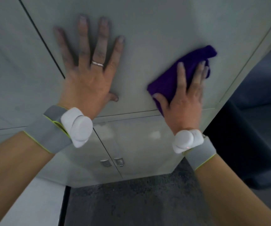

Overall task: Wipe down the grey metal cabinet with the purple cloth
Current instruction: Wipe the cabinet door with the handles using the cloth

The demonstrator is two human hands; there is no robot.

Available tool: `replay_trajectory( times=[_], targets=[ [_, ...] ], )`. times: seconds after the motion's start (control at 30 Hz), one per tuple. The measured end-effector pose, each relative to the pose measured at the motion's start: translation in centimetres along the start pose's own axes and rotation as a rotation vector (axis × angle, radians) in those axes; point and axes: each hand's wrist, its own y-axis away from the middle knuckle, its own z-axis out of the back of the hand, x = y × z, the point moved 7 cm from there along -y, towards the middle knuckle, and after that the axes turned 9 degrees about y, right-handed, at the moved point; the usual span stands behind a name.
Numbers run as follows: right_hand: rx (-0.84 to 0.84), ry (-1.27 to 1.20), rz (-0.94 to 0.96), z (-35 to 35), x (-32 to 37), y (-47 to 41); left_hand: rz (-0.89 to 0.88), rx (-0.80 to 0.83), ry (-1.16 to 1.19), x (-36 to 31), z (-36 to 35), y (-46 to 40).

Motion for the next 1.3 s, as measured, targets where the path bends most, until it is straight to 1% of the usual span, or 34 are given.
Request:
replay_trajectory(
  times=[0.1, 0.2, 0.33, 0.43, 0.53, 0.6, 0.77, 0.97, 1.07, 1.17, 1.3],
  targets=[
    [0.047, -0.051, -0.15, -0.2, -4.1, 0.5, 0.007, -0.005, 0.006, -0.4, -0.9, 0.4],
    [0.055, -0.122, -0.187, -0.8, -5.1, 0.8, -0.038, 0.022, 0.006, -0.8, -2.6, 1.6],
    [0.007, -0.175, -0.167, -1.4, -3.8, 1.2, -0.064, -0.011, 0.014, -0.6, -3.6, 2.0],
    [0.004, -0.154, -0.076, -2.6, -0.2, 2.8, -0.074, -0.039, 0.032, -0.5, -3.6, 2.0],
    [0.041, -0.141, -0.012, -4.4, 3.9, 4.9, -0.09, -0.051, 0.042, -0.5, -3.7, 2.2],
    [0.022, -0.126, 0.007, -4.7, 4.4, 5.3, -0.095, -0.056, 0.05, -0.6, -3.6, 2.1],
    [0.004, -0.032, 0.091, -4.2, 1.4, 5.1, -0.078, -0.058, 0.031, -0.4, -3.5, 2.2],
    [0.053, -0.081, -0.161, -2.9, -7.0, 4.6, -0.039, -0.019, 0.028, -0.8, -3.6, 2.3],
    [0.082, -0.14, -0.206, -2.7, -8.9, 4.5, -0.04, -0.019, 0.022, -0.9, -3.5, 2.4],
    [0.09, -0.148, -0.178, -2.7, -8.3, 4.5, -0.05, -0.023, 0.017, -0.9, -3.5, 2.4],
    [0.057, -0.088, -0.007, -3.1, -3.5, 4.5, -0.074, -0.057, -0.009, -0.8, -3.7, 2.4]
  ],
)
